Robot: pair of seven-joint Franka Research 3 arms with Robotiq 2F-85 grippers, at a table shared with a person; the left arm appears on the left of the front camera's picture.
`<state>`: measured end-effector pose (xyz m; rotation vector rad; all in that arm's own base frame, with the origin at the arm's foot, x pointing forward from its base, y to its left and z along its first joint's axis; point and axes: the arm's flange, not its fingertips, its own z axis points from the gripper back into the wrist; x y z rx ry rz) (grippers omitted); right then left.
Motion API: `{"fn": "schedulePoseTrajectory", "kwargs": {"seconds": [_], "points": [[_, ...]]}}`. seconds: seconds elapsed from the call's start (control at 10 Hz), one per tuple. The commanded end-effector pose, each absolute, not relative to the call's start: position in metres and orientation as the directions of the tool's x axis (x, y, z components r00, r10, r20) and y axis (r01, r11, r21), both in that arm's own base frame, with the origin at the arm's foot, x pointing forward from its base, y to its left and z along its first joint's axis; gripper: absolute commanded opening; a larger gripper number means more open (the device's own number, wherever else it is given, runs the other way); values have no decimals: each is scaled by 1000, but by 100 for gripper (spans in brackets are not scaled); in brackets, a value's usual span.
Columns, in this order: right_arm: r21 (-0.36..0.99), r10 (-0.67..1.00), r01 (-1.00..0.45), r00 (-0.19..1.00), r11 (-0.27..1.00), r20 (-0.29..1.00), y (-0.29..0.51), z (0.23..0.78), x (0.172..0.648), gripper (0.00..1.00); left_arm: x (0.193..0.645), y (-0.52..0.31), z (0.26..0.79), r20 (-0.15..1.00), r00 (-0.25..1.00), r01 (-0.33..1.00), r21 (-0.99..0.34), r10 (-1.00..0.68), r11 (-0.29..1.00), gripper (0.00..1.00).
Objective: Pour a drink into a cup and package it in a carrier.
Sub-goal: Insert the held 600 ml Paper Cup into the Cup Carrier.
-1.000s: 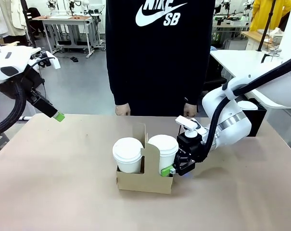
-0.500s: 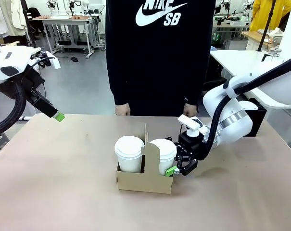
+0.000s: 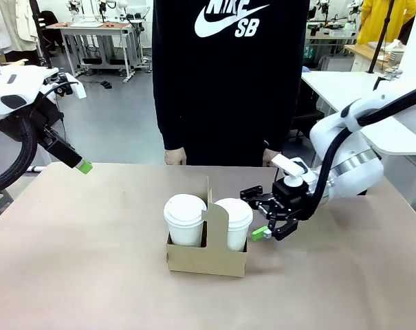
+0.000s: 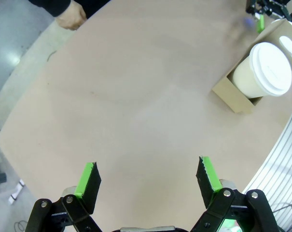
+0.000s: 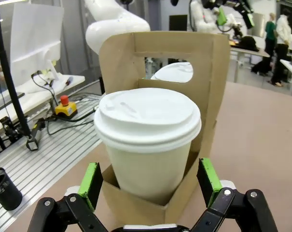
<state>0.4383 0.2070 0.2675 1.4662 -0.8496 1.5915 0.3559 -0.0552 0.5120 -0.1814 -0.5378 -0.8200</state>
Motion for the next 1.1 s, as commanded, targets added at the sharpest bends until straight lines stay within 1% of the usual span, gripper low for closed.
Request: {"fn": "schedulePoseTrajectory", "kwargs": {"seconds": [0.0,0.2,0.3,0.4,0.5,0.6,0.7,1.0], "points": [[22,144,-935,-31,-353,989,169,284,423,100,356,-56,513,522,563,731,48,-641,681,100],[63,225,-997,50,-53,973,108,320,393,100,356,-56,513,522,563,731,48,-641,681,100],[96,263,-988,125,117,957,77,338,374,100,356,-56,513,522,563,731,48,-641,681,100],[142,294,-953,221,267,930,48,353,354,100,356,-56,513,522,563,731,48,-641,681,100],[157,297,-898,295,412,908,25,364,334,100,356,-56,513,522,563,731,48,-641,681,100],[187,286,-855,356,484,890,9,369,318,100,356,-56,513,522,563,731,48,-641,681,100],[210,267,-822,397,529,878,-2,372,307,100,356,-56,513,522,563,731,48,-641,681,100],[242,244,-760,465,604,851,-14,366,292,100,356,-56,513,522,563,731,48,-641,681,100]]}}
